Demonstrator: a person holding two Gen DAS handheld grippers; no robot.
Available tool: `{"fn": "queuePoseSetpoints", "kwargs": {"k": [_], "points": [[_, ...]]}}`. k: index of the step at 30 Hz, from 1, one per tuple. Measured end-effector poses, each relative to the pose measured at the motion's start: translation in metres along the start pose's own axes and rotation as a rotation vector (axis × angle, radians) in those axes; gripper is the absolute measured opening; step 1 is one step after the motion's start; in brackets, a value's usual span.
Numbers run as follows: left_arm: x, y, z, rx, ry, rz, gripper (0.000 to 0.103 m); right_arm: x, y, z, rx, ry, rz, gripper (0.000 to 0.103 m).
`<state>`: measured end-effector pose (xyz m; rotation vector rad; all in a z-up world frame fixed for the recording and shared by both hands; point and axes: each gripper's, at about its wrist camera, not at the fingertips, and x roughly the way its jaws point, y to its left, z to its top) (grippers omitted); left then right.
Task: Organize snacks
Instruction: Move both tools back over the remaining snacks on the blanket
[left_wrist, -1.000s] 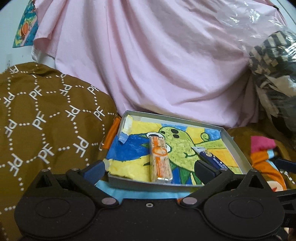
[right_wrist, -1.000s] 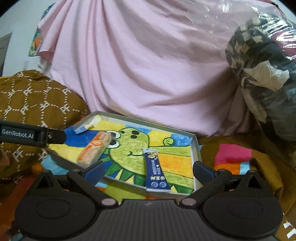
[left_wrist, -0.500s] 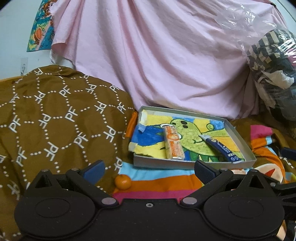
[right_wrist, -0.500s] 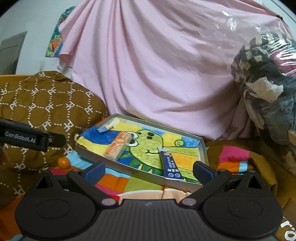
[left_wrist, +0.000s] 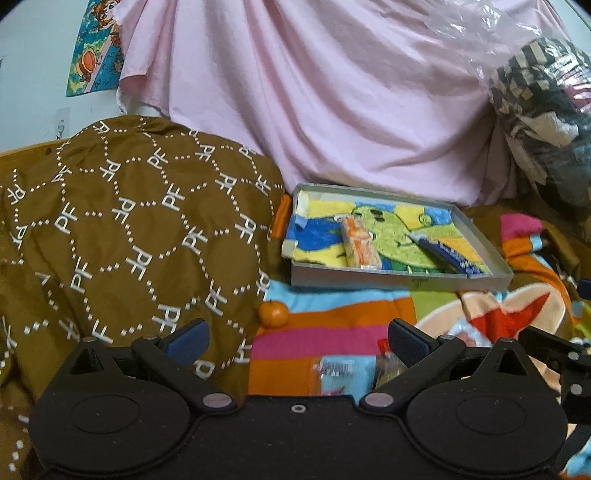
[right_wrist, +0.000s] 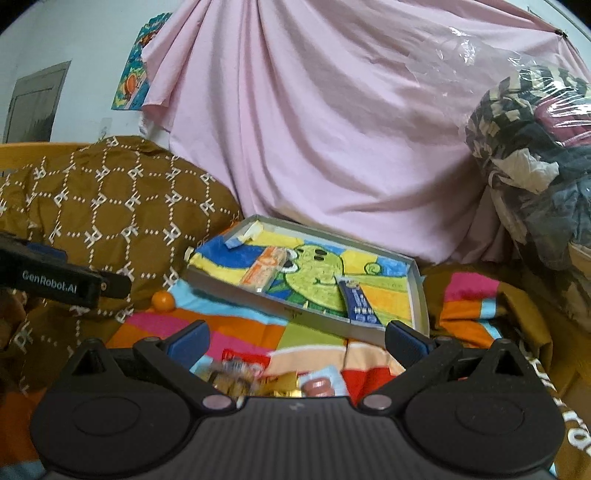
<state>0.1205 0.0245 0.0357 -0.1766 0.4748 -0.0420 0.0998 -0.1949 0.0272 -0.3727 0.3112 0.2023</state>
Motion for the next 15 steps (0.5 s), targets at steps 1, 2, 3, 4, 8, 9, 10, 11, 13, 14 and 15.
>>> {"fn": "queuePoseSetpoints", "kwargs": {"k": [1, 2, 3, 4, 8, 9, 10, 11, 13, 14, 15], "points": [[-0.002, 0.000, -0.003, 0.007, 0.007, 0.000, 0.102, -0.003, 0.001, -0.004, -0.003, 0.006, -0.003, 0.103], [-0.003, 0.001, -0.006, 0.011, 0.013, 0.000, 0.102, -0.006, 0.003, -0.008, -0.007, 0.015, -0.005, 0.103], [-0.005, 0.002, -0.009, 0.015, 0.019, -0.001, 0.102, -0.008, 0.005, -0.013, -0.010, 0.025, -0.005, 0.103], [-0.006, 0.003, -0.013, 0.018, 0.028, -0.002, 0.102, -0.011, 0.007, -0.017, -0.014, 0.035, -0.005, 0.103], [-0.010, 0.009, -0.027, 0.020, 0.080, -0.003, 0.102, -0.019, 0.016, -0.034, -0.034, 0.074, -0.001, 0.103], [-0.011, 0.010, -0.030, 0.018, 0.092, -0.003, 0.102, -0.020, 0.018, -0.039, -0.040, 0.086, 0.003, 0.103], [-0.011, 0.012, -0.032, 0.016, 0.101, -0.003, 0.102, -0.021, 0.020, -0.042, -0.043, 0.097, 0.006, 0.103], [-0.010, 0.012, -0.034, 0.015, 0.111, -0.003, 0.102, -0.022, 0.023, -0.046, -0.045, 0.110, 0.010, 0.103], [-0.008, 0.011, -0.036, 0.017, 0.134, -0.003, 0.102, -0.022, 0.027, -0.053, -0.037, 0.140, 0.017, 0.103], [-0.005, 0.010, -0.037, 0.022, 0.149, -0.005, 0.102, -0.021, 0.028, -0.056, -0.028, 0.161, 0.020, 0.103], [-0.004, 0.009, -0.039, 0.027, 0.158, -0.007, 0.102, -0.020, 0.030, -0.058, -0.017, 0.187, 0.026, 0.103]]}}
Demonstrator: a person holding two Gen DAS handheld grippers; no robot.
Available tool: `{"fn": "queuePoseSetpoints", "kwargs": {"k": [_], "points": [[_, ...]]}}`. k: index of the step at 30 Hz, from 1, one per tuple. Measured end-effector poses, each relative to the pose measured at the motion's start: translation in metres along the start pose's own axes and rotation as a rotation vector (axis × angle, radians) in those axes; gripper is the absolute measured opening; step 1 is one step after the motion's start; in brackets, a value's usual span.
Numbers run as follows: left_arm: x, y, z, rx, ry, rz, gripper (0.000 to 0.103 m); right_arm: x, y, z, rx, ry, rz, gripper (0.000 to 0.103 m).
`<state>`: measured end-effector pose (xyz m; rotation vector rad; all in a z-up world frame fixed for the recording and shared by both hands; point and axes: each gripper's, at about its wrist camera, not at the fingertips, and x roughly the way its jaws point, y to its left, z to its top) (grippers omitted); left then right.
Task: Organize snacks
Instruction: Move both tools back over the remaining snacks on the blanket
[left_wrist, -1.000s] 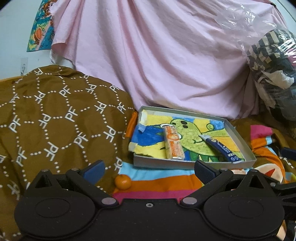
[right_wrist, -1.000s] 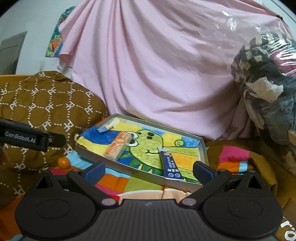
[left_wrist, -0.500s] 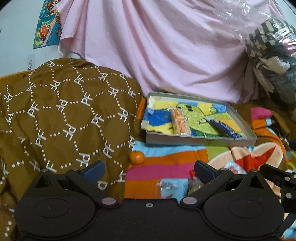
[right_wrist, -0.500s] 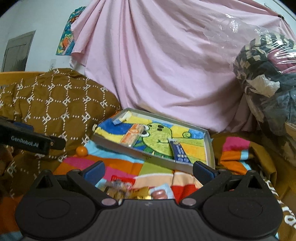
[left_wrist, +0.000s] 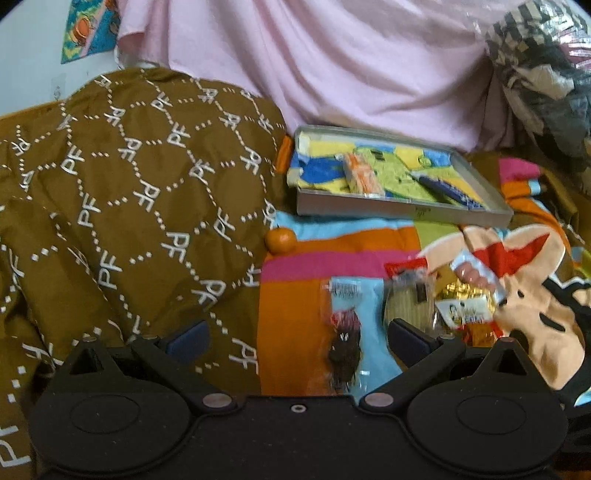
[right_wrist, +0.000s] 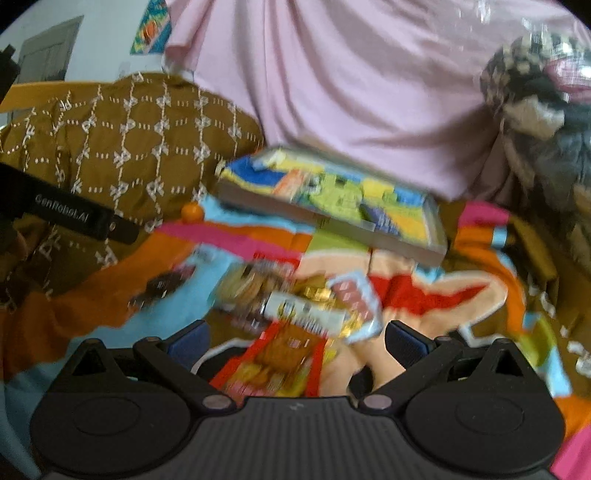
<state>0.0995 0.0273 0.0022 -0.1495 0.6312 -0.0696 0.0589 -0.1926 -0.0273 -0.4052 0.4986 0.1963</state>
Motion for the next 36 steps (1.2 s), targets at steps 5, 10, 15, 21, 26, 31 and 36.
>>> {"fn": "queuePoseSetpoints", "kwargs": {"k": [5, 10, 15, 21, 26, 31, 36], "points": [[0.010, -0.005, -0.006, 0.034, 0.048, -0.019, 0.102, 0.007, 0.005, -0.007, 0.022, 0.079, 0.031, 0.103], [0.019, -0.009, -0.010, 0.057, 0.080, -0.037, 0.102, 0.012, 0.011, -0.010, 0.015, 0.105, 0.037, 0.103], [0.030, -0.011, -0.009, 0.047, 0.105, -0.055, 0.102, 0.018, 0.013, -0.013, 0.011, 0.128, 0.037, 0.103], [0.043, -0.014, -0.011, 0.045, 0.132, -0.053, 0.102, 0.026, 0.012, -0.013, 0.030, 0.145, 0.032, 0.103], [0.052, -0.015, -0.010, 0.039, 0.140, -0.056, 0.102, 0.036, 0.010, -0.012, 0.049, 0.164, 0.024, 0.103], [0.066, -0.020, 0.001, 0.056, 0.129, -0.079, 0.102, 0.052, 0.010, -0.009, 0.047, 0.188, -0.018, 0.103], [0.081, -0.027, 0.005, 0.108, 0.135, -0.077, 0.102, 0.064, 0.009, -0.006, 0.064, 0.197, -0.021, 0.103]]}}
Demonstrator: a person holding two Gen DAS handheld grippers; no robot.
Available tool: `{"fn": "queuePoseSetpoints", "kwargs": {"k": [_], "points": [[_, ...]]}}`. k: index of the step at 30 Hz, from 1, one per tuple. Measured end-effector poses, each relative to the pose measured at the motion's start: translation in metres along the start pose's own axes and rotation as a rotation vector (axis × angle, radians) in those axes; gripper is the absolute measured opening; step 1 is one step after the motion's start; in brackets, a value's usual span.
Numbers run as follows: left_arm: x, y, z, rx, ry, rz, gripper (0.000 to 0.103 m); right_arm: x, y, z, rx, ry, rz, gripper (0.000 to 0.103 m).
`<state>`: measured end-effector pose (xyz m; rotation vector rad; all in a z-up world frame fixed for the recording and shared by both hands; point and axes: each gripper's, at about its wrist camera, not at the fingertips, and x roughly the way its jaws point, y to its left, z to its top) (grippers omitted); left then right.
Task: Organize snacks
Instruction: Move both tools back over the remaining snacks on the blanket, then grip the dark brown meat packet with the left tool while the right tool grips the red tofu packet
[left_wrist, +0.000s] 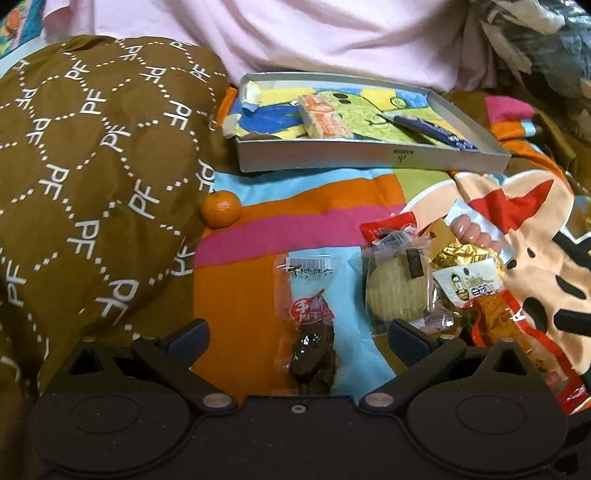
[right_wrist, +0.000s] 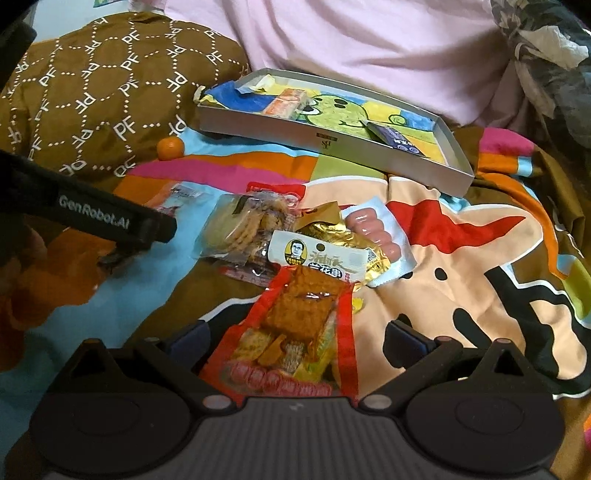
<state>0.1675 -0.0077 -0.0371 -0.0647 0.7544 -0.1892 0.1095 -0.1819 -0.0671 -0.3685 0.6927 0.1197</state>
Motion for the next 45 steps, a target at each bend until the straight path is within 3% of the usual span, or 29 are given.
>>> {"fn": "queuePoseSetpoints", "kwargs": {"k": [3, 13, 21, 28, 35, 40, 45], "points": [[0.006, 0.000, 0.000, 0.013, 0.014, -0.017, 0.102, 0.005, 0.001, 0.002, 0.009, -0.004, 0.008, 0.101], [0.014, 0.002, -0.003, 0.031, 0.047, -0.063, 0.085, 0.018, -0.005, 0.005, 0.086, 0.021, 0.028, 0.084], [0.016, 0.003, -0.008, 0.024, 0.062, -0.056, 0.074, 0.018, -0.003, 0.001, 0.112, 0.015, 0.016, 0.080], [0.013, 0.001, -0.011, 0.043, 0.054, -0.063, 0.048, 0.017, 0.001, -0.001, 0.102, -0.006, -0.006, 0.076], [0.010, -0.001, -0.012, 0.056, 0.054, -0.086, 0.048, 0.015, 0.002, -0.002, 0.100, -0.008, 0.002, 0.075], [0.011, -0.001, -0.013, 0.050, 0.056, -0.087, 0.048, 0.020, -0.002, -0.001, 0.118, 0.009, 0.021, 0.081], [0.011, -0.001, -0.013, 0.041, 0.054, -0.090, 0.047, 0.019, -0.002, -0.003, 0.119, 0.003, 0.021, 0.077]]}}
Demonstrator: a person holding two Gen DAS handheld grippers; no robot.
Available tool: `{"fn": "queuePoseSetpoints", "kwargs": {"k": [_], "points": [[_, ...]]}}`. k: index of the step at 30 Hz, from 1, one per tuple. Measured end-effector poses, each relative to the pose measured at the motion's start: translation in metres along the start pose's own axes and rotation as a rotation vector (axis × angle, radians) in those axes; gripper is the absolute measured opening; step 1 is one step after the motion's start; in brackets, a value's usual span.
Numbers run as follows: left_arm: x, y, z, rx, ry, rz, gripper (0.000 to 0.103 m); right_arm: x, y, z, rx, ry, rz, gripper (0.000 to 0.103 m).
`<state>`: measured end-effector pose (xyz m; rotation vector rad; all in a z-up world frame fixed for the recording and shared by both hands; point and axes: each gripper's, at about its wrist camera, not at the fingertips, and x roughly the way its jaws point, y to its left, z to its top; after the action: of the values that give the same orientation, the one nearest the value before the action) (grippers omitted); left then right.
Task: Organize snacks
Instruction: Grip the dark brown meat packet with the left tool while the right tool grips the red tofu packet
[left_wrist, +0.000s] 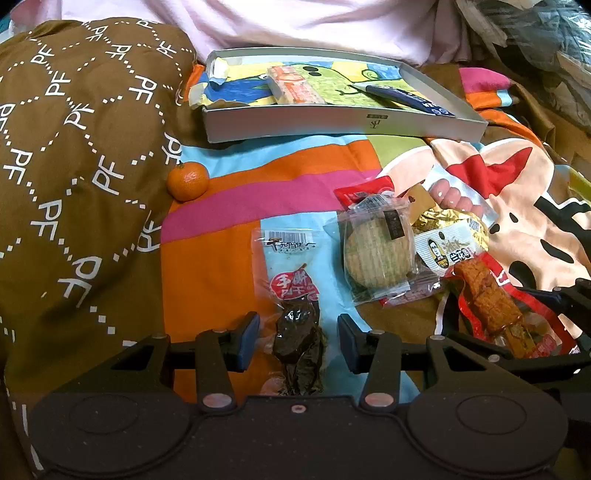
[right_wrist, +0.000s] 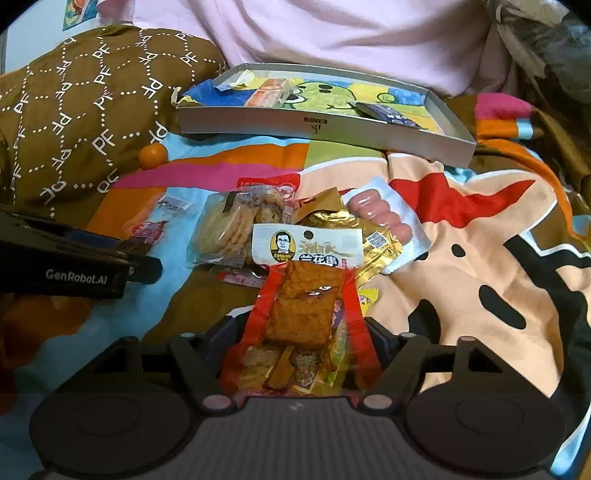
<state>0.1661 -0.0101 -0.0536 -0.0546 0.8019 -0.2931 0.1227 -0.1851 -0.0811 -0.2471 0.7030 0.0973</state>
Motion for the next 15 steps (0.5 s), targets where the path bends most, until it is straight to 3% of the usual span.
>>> {"fn": "queuePoseSetpoints", "kwargs": {"k": [10, 15], "points": [[-0.005, -0.001, -0.001, -0.035, 0.004, -0.055, 0.047, -0.011, 0.004, -0.006, -0.030, -0.035, -0.010, 0.064], [-0.007, -0.002, -0.002, -0.034, 0.004, -0.062, 0.047, -0.009, 0.004, -0.007, -0.033, -0.001, 0.000, 0.063]]}}
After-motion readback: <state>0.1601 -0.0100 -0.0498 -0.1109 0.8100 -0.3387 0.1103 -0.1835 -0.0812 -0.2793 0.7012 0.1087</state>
